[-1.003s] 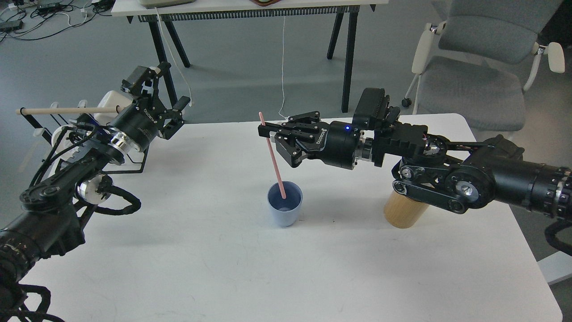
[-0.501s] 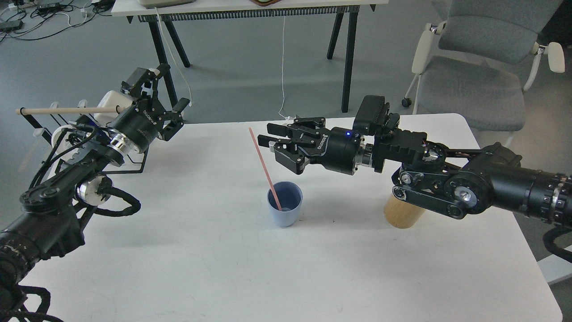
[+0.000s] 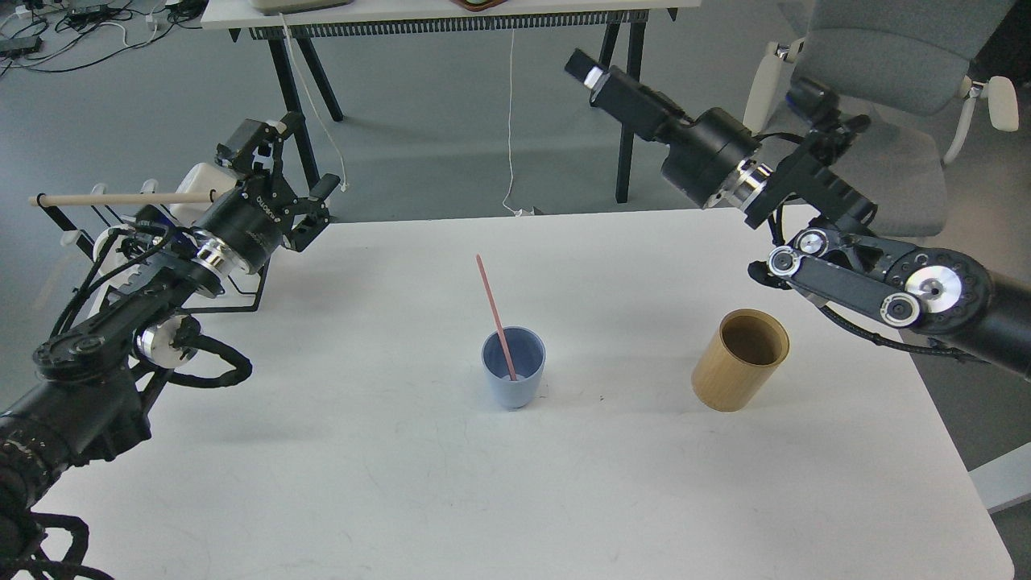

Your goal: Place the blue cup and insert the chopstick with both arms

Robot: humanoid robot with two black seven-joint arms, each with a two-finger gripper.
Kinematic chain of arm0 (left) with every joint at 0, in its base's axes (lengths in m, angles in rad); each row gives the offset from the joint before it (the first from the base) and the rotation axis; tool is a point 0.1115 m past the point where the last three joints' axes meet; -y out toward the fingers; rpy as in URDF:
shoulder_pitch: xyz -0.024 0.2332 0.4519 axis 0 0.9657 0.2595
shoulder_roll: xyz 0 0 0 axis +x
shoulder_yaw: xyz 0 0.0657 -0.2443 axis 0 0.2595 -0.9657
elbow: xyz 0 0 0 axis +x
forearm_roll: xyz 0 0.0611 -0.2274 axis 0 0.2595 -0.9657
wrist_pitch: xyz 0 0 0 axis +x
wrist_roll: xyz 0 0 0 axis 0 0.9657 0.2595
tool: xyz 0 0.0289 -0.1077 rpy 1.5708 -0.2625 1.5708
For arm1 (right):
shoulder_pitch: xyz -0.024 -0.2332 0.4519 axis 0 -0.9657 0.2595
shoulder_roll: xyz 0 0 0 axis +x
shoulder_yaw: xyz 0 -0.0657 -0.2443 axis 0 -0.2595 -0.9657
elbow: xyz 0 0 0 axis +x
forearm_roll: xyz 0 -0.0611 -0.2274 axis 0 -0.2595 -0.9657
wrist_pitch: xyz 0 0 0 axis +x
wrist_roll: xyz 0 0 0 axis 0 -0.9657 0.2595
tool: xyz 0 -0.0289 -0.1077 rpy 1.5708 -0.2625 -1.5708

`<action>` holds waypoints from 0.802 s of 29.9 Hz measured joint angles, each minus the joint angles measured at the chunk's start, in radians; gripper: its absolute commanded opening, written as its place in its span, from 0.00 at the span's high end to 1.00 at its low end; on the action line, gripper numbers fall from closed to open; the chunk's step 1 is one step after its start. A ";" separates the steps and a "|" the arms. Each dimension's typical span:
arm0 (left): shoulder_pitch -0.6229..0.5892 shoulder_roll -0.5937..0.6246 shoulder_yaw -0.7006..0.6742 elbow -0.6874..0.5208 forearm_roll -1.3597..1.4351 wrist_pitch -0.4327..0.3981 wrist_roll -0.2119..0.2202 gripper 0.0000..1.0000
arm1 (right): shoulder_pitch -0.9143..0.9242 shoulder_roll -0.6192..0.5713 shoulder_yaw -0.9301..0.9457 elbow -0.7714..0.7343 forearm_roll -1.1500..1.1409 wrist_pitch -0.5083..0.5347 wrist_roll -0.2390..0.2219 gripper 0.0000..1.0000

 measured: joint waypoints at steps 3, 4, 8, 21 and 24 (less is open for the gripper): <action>-0.009 -0.001 0.000 -0.003 0.000 0.000 0.000 0.02 | -0.050 -0.054 0.039 0.008 0.181 0.003 0.000 0.02; -0.010 -0.002 0.000 -0.005 0.000 0.000 0.000 0.02 | -0.069 -0.070 0.048 0.012 0.235 0.009 0.000 0.02; -0.012 -0.002 0.000 -0.010 0.000 0.000 0.000 0.02 | -0.150 -0.123 0.091 0.024 0.414 0.138 0.000 0.02; -0.003 0.008 -0.013 -0.010 -0.012 0.000 0.000 0.02 | -0.309 -0.131 0.294 -0.020 0.615 0.614 0.000 0.01; 0.002 0.008 -0.013 -0.010 -0.015 0.000 0.000 0.02 | -0.309 -0.113 0.311 -0.046 0.615 0.613 0.000 0.01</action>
